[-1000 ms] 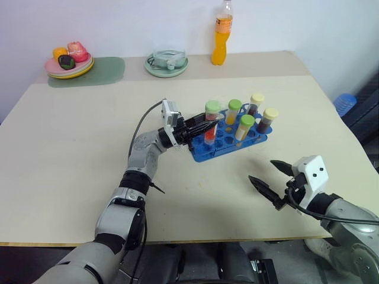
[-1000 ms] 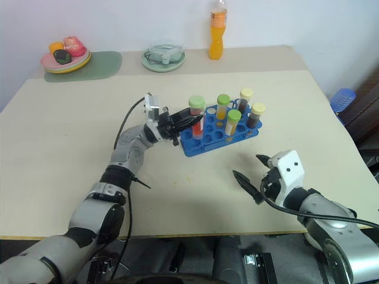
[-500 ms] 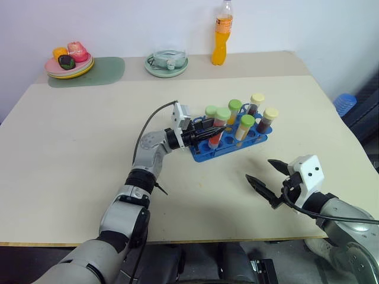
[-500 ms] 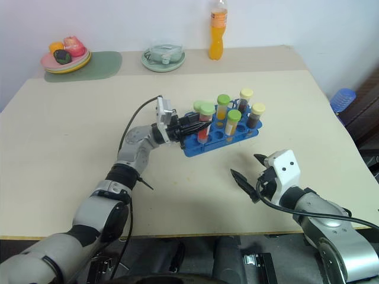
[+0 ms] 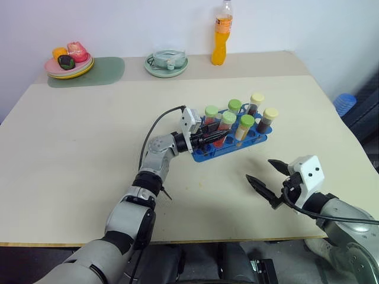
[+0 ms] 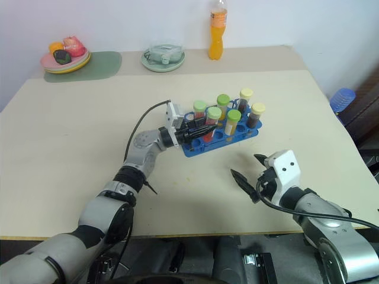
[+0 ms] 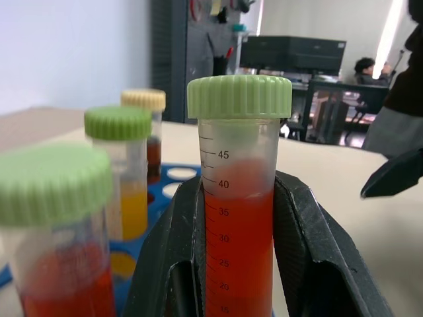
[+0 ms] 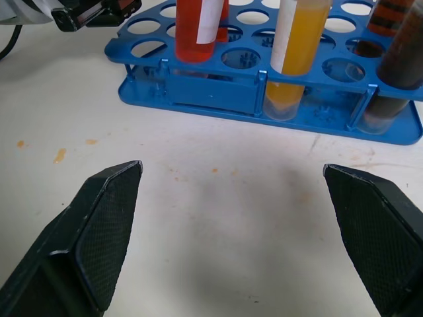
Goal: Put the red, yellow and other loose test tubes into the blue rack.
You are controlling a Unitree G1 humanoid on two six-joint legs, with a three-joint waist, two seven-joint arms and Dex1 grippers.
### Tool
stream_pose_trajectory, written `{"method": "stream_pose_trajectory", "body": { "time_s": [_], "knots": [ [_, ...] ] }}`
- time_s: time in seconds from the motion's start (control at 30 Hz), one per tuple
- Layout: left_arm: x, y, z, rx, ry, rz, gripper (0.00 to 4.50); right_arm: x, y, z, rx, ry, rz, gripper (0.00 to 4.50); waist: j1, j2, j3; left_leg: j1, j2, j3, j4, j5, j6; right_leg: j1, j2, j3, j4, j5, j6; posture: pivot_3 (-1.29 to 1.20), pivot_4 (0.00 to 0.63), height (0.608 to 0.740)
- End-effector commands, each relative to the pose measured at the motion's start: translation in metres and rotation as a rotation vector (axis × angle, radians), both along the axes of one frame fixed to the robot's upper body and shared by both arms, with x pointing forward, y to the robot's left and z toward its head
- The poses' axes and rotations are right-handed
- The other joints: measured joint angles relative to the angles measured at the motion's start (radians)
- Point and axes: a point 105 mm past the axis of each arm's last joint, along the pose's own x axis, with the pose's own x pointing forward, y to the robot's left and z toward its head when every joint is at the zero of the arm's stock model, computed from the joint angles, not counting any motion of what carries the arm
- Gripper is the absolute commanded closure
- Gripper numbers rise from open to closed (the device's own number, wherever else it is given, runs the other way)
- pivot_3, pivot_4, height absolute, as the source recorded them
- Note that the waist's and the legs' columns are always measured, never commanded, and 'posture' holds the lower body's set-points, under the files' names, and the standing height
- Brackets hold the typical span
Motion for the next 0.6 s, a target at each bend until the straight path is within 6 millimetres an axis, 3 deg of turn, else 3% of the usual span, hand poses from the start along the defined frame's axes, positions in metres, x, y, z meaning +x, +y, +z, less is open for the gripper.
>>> {"method": "stream_pose_trajectory", "body": {
  "time_s": [0.03,0.3,0.33,0.4,0.6],
  "knots": [
    [0.0,-0.001,0.008,0.0,-0.043,-0.004,3.72,-0.001,0.002,0.009,-0.005,-0.043,0.004,0.0,0.0,0.0,0.0,0.0,0.0,0.0,0.0,0.0,0.0,0.0,0.0,0.0,0.0,0.0,0.0,0.0,0.15,0.74],
    [-0.003,0.002,0.014,-0.079,0.014,-0.045,3.72,0.0,0.002,0.008,0.0,-0.039,0.007,0.0,-0.001,0.0,0.0,0.0,0.0,0.0,0.0,0.0,0.0,0.0,0.0,0.0,0.0,0.0,0.0,0.0,0.15,0.74],
    [-0.002,0.002,0.014,-0.083,0.015,-0.038,2.69,0.0,0.002,0.008,0.0,-0.039,0.007,0.0,-0.001,0.0,0.0,0.0,0.0,0.0,0.0,0.0,0.0,0.0,0.0,0.0,0.0,0.0,0.0,0.0,0.15,0.74],
    [-0.003,0.001,0.016,-0.081,0.01,-0.039,1.86,0.0,0.002,0.007,0.0,-0.035,0.007,0.0,-0.001,0.0,0.0,0.0,0.0,0.0,0.0,0.0,0.0,0.0,0.0,0.0,0.0,0.0,0.0,0.0,0.15,0.74],
    [-0.007,0.008,0.024,-0.091,-0.018,-0.026,1.86,0.0,-0.001,0.006,-0.004,-0.029,0.01,0.0,-0.001,0.0,0.0,0.0,0.0,0.0,0.0,0.0,0.0,0.0,0.0,0.0,0.0,0.0,0.0,0.0,0.15,0.74]
  ]
}}
